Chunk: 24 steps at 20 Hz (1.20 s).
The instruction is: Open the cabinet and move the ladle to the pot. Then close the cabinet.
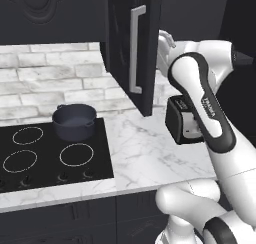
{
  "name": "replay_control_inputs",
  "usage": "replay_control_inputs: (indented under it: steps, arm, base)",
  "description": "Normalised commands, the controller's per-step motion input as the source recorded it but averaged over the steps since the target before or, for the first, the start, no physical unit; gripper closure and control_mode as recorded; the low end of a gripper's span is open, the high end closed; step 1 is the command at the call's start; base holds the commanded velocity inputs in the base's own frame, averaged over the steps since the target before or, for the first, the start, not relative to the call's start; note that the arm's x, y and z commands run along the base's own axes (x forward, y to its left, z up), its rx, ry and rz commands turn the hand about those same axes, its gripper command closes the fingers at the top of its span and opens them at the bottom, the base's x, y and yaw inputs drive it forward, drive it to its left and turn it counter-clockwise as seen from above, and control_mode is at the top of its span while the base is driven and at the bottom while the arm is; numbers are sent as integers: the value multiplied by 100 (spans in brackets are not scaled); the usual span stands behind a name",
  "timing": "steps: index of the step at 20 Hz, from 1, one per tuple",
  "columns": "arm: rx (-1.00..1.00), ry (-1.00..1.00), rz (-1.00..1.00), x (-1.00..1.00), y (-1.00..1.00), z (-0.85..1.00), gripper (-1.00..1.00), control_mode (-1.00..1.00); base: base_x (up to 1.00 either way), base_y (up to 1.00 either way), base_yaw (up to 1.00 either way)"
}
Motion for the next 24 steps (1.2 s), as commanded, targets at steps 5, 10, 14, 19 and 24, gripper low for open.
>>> replay_control_inputs:
  steps: [5, 10, 14, 19, 24]
  arm:
    - [-1, 2, 0, 1, 42, -19, -100, -100]
    - [-5, 1, 0, 21, 36, -18, -100, -100]
    - [-9, 0, -1, 9, 2, -3, -100, -100]
    - [-13, 0, -5, 3, -20, 0, -100, -100]
    - [-27, 0, -14, 34, -40, 0, -100, -100]
  base:
    - [0, 0, 0]
    - [0, 0, 0]
    - [0, 0, 0]
    - [0, 0, 0]
    - [0, 0, 0]
